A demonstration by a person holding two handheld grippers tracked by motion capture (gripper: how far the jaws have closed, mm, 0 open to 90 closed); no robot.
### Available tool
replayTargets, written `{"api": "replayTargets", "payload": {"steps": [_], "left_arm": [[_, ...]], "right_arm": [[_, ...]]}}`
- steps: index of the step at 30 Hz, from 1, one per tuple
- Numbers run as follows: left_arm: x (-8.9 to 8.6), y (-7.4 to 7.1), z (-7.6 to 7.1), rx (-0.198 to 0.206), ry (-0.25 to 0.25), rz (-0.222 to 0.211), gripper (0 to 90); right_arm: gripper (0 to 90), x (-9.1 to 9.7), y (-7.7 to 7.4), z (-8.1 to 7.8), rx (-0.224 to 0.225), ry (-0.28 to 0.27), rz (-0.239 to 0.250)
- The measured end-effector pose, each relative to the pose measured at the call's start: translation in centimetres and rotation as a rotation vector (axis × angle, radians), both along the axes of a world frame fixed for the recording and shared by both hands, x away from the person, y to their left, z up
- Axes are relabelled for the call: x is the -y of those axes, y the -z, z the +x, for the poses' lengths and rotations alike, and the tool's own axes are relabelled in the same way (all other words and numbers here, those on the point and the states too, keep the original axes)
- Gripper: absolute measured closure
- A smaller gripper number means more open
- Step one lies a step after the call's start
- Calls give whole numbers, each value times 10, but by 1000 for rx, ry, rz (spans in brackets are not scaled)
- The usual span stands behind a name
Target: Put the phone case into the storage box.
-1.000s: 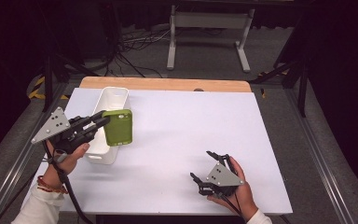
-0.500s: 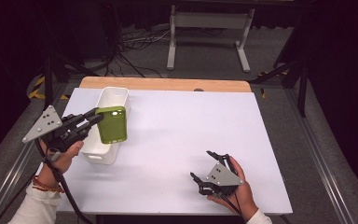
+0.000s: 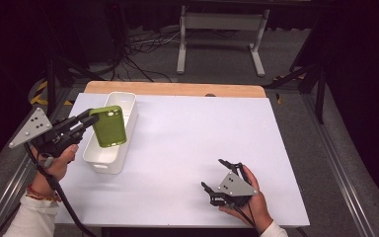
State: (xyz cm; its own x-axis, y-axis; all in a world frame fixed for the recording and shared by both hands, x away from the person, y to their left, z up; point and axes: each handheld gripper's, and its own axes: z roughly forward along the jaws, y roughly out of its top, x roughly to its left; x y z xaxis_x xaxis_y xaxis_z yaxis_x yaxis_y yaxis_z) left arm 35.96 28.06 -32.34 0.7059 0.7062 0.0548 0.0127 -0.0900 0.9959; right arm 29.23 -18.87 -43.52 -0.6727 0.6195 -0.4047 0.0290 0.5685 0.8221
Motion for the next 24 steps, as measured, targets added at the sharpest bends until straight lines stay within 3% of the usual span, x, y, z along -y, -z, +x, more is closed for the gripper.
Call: {"api": "replayTargets", "payload": {"steps": [4,7,18,24], "left_arm": [[-6,0,6,4,-12,-9,787],[-10,2,12,3,7,-18,787],[-12,-2,39,-8,-37,60,787],[-7,-4,52,-18,-53,65,787]], "right_arm": [[155,0,0,0,-1,3,2],[155,2,-1,1,5,7,3],[155,6,-5,4,12,28,12],[157,6,-5,4,16,26,5]]}}
